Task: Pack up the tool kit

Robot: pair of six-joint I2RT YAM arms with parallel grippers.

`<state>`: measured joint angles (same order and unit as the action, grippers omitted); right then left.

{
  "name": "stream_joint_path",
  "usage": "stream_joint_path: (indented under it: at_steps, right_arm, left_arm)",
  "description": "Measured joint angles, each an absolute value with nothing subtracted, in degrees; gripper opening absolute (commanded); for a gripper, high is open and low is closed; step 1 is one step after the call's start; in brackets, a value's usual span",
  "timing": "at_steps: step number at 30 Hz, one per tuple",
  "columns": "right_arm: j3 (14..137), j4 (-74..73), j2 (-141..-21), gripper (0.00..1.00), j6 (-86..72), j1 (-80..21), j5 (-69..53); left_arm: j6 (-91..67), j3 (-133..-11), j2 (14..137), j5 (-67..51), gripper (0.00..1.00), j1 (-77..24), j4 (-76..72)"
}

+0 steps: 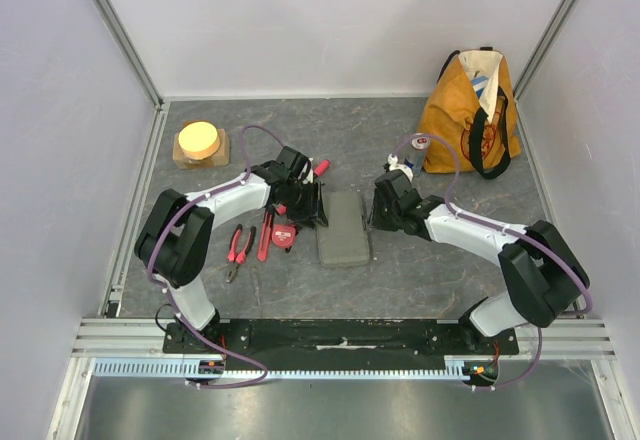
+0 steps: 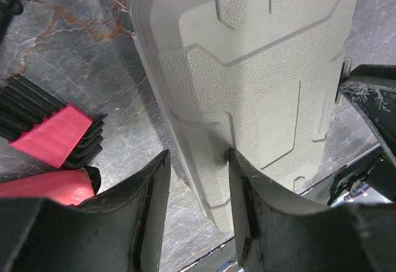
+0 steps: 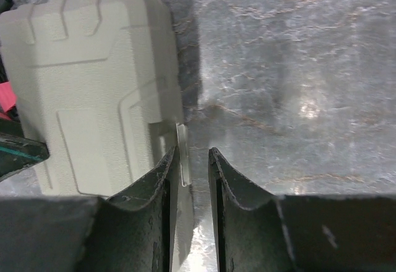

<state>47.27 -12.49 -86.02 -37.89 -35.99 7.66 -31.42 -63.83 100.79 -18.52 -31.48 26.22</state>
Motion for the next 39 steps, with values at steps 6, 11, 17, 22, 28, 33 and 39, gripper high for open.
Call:
stream_joint_path:
  at_steps: [6,11,17,22,28,33,39]
  right_arm:
    - [45.67,-13.45,-84.16,0.34,-37.85,-34.37,8.47]
    - [45.65,-13.21,-84.29,0.37,-37.15,-33.89,7.25]
    - [45.6,-12.49,-84.49,0.48,-36.86,-33.89,5.74]
    - [45.34,-12.51,-83.57,0.56,-36.91,-33.85,6.22]
    - [45.34,-11.51,-81.82,0.52,-35.94,-33.89,5.74]
    - [45.34,-11.0,-82.89,0.42,-35.35,-33.89,4.91]
    - [45.34,-10.28,-84.73,0.38,-35.33,-33.85,3.95]
  left_arm:
    - [-31.42,-63.92,100.95,-18.57,0.47,-31.48,26.3]
    - [-31.42,-64.16,101.12,-18.74,0.47,-31.48,26.55]
    - [-31.4,-64.18,101.14,-18.94,0.47,-31.48,26.55]
    - [-31.4,-64.16,101.14,-18.94,0.47,-31.48,26.55]
    - [-31.42,-64.18,101.14,-18.96,0.47,-31.48,26.55]
    - [-31.42,-64.18,101.14,-18.96,0.47,-31.48,26.55]
    - [-31.4,-64.18,101.16,-18.96,0.47,-31.48,26.55]
